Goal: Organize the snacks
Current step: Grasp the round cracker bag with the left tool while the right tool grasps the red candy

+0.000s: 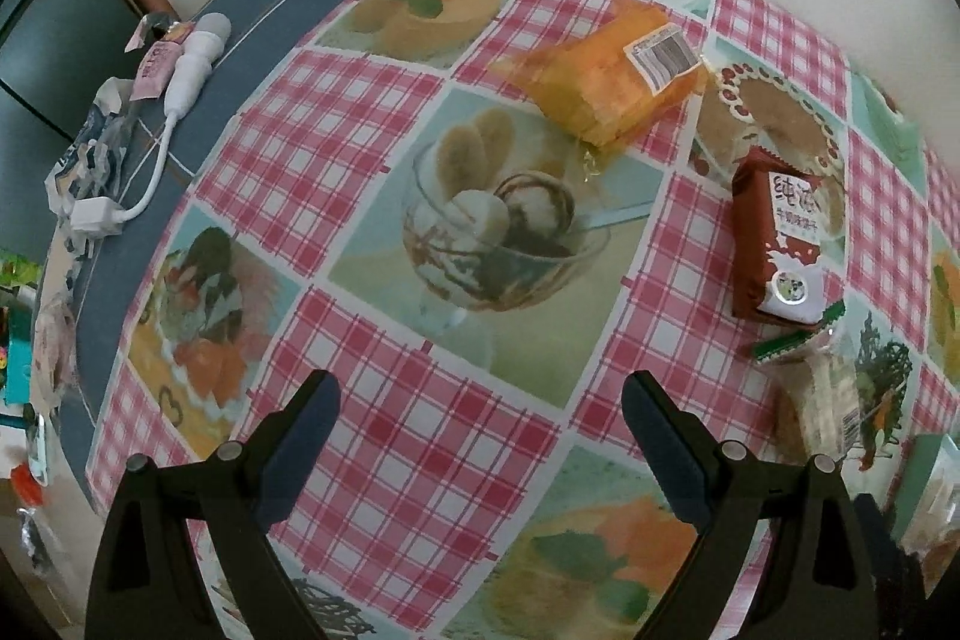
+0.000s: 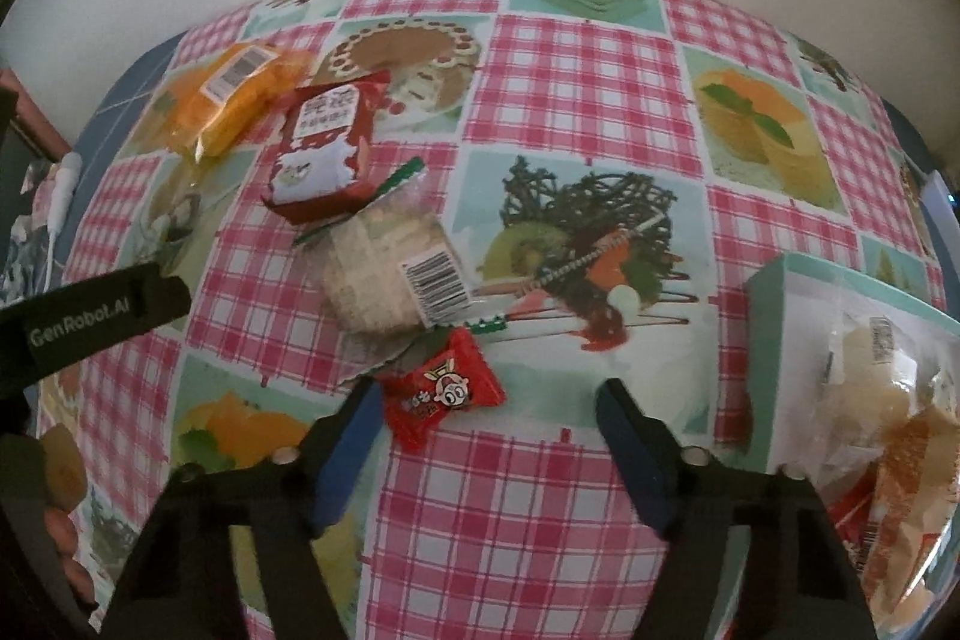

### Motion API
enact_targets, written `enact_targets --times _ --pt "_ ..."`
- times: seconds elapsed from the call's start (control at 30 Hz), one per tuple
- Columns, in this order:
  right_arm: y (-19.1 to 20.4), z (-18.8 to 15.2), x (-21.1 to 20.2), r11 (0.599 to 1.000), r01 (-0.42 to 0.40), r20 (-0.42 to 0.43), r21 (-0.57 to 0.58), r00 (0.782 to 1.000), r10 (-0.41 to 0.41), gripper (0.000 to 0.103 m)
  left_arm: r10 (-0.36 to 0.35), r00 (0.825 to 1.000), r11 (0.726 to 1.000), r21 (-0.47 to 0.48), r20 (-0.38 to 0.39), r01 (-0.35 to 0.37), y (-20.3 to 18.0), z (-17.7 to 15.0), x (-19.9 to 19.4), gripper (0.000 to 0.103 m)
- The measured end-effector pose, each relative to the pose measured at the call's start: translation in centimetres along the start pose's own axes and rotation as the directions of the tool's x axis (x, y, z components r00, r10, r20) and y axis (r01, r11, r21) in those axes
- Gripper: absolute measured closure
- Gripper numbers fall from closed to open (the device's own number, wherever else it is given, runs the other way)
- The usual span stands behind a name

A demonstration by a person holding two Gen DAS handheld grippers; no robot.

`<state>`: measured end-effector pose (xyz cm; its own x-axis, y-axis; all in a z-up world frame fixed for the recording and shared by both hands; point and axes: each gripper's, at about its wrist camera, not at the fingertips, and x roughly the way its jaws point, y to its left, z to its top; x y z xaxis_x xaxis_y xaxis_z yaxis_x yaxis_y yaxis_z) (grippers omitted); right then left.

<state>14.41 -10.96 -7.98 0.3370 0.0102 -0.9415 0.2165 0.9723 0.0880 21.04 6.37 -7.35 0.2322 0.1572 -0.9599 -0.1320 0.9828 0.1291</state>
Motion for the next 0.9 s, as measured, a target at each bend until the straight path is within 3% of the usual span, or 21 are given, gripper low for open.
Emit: enact_targets --times 0.23,0.33,0.47,0.57,0.9 --pt "0.4 0.1 0.2 1.0 -0.008 0.028 -0.017 1.0 0.009 0.043 -0.008 1.0 1.0 0.006 0.006 0.008 -0.6 -0.1 -0.6 0.008" --pt "0.6 0.2 0.2 1.0 -0.007 0.039 -0.028 0.999 0.008 0.052 -0.006 1.0 1.0 0.011 0.011 0.006 -0.9 -0.2 -0.9 0.008" --pt "0.4 0.3 0.3 0.999 -0.025 0.044 -0.02 0.999 0.026 0.072 -0.004 1.0 1.0 0.01 0.011 0.004 -1.0 -0.3 -1.1 0.008" --pt "-0.2 0.3 0.2 0.999 -0.039 0.045 0.001 0.998 0.039 0.078 -0.003 1.0 1.0 0.01 0.011 0.003 -1.0 -0.3 -1.0 0.008" --pt "-3.2 0.4 -0.4 0.994 -0.064 0.049 0.09 0.997 0.06 0.079 -0.043 0.999 0.999 0.019 0.0 0.043 -2.8 -0.5 -1.8 0.008"
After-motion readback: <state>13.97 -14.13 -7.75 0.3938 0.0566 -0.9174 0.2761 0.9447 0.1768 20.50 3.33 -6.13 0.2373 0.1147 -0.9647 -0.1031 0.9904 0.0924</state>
